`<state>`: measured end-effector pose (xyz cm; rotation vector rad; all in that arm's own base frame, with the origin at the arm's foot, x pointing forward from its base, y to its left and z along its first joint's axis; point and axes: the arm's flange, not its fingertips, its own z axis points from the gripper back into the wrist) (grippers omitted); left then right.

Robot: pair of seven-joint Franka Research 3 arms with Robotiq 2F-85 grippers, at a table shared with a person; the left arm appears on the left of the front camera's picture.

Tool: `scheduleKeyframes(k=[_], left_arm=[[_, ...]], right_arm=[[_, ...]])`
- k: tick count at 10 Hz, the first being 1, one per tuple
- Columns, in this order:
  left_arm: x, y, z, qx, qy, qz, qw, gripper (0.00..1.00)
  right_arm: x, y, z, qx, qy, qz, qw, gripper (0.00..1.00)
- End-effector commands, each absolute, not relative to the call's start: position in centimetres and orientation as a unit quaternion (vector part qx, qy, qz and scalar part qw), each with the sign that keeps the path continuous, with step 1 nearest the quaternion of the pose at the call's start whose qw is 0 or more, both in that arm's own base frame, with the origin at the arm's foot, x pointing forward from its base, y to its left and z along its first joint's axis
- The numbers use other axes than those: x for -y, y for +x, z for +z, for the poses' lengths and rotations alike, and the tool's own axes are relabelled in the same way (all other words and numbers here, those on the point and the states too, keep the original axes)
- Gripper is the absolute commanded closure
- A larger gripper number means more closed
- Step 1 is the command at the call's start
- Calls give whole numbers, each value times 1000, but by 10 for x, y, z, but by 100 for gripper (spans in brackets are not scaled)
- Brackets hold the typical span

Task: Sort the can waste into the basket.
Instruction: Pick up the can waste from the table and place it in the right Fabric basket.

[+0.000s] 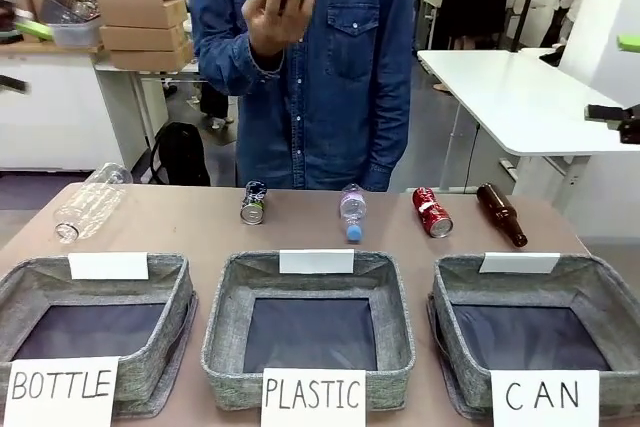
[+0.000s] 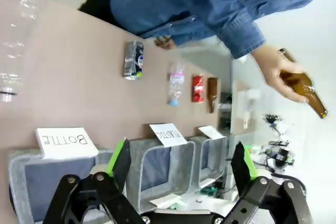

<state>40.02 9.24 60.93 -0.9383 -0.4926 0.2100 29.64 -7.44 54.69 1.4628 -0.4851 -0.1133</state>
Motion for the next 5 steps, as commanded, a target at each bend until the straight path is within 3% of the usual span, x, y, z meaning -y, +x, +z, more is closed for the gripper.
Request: scheduleKeyframes(k=[1,5], left_arm=[[-106,375,604,251,-453,109,848,0],[-52,387,592,168,-425,1,889,0]], right_arm=[[74,300,548,231,665,-40,709,0],[74,300,548,231,665,-40,709,0]])
